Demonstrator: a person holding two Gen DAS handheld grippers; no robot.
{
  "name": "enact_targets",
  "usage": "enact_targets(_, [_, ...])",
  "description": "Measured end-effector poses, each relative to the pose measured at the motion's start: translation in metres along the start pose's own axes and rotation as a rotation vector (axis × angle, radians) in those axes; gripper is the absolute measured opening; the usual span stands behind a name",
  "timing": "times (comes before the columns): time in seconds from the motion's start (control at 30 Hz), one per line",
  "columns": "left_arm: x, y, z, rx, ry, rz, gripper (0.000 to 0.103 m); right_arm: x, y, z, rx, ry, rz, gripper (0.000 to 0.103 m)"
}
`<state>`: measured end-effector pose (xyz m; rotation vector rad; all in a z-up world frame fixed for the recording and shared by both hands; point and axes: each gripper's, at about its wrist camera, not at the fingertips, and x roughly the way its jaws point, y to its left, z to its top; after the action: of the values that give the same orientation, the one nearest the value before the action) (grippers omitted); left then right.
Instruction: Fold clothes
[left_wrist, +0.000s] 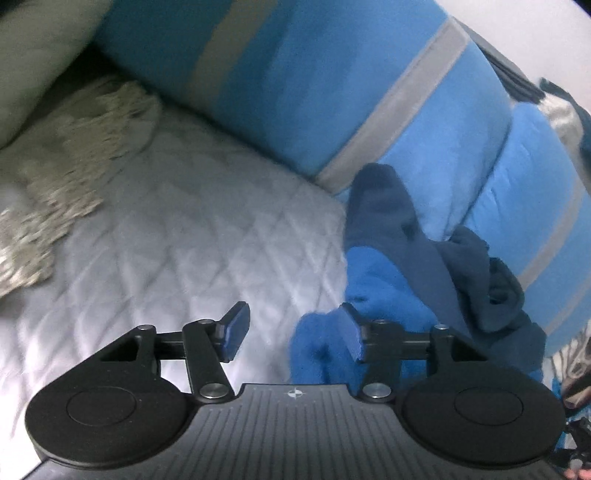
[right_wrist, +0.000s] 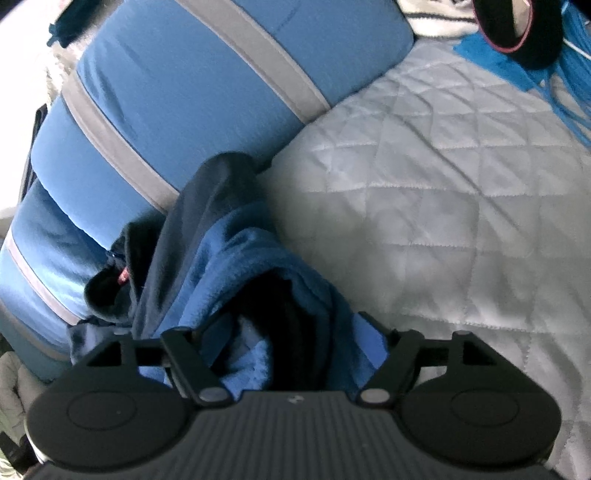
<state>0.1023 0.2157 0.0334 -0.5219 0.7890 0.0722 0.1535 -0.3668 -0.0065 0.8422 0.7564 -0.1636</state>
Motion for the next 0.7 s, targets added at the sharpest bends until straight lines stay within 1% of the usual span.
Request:
enact_targets(0.1, [-0.005,0.004,-0.009,0.015,0.040,-0.009,0.052,-0.006,-0.001,0.000,0.011,-0.015,0.012,0.085])
enact_targets(0.17, [0.000,0.006,-0.015,-0.010,0.076,-0.029,0.052,-0.009,-0.001,0.000,0.019,-0.021,0.017,0.085])
enact_targets(0.27, [0.012,0.006,-0.018,-0.054,0.141,-0.085,0.051,-0.013,-0.002,-0.001,0.024,-0.035,0.017,0.085])
enact_targets(0.33, [0.021,0.003,-0.017,-0.074,0.184,-0.116,0.051,-0.019,-0.004,0.000,0.032,-0.066,0.004,0.085])
enact_targets(0.37, [0.025,0.001,-0.018,-0.075,0.206,-0.111,0.044,-0.023,-0.006,0.000,0.037,-0.083,-0.004,0.085])
enact_targets(0.4, [0.029,0.000,-0.019,-0.076,0.220,-0.093,0.022,-0.027,-0.008,0.000,0.043,-0.107,-0.016,0.085])
enact_targets(0.43, [0.031,-0.001,-0.019,-0.079,0.233,-0.069,0.012,-0.032,-0.010,0.000,0.050,-0.134,-0.030,0.085])
enact_targets(0.47, [0.032,0.000,-0.019,-0.088,0.236,-0.042,0.008,-0.035,-0.012,0.000,0.056,-0.149,-0.044,0.085])
enact_targets(0.5, [0.030,0.002,-0.017,-0.101,0.224,-0.027,0.008,-0.037,-0.015,0.001,0.062,-0.158,-0.059,0.085])
enact_targets(0.57, [0.027,0.006,-0.014,-0.121,0.199,0.000,0.006,-0.037,-0.021,0.001,0.079,-0.149,-0.084,0.085])
enact_targets(0.63, [0.023,0.010,-0.011,-0.129,0.181,0.006,0.006,-0.035,-0.025,0.001,0.094,-0.132,-0.100,0.085])
enact_targets(0.7, [0.023,0.013,-0.009,-0.138,0.175,0.006,0.006,-0.031,-0.023,0.000,0.081,-0.110,-0.107,0.084])
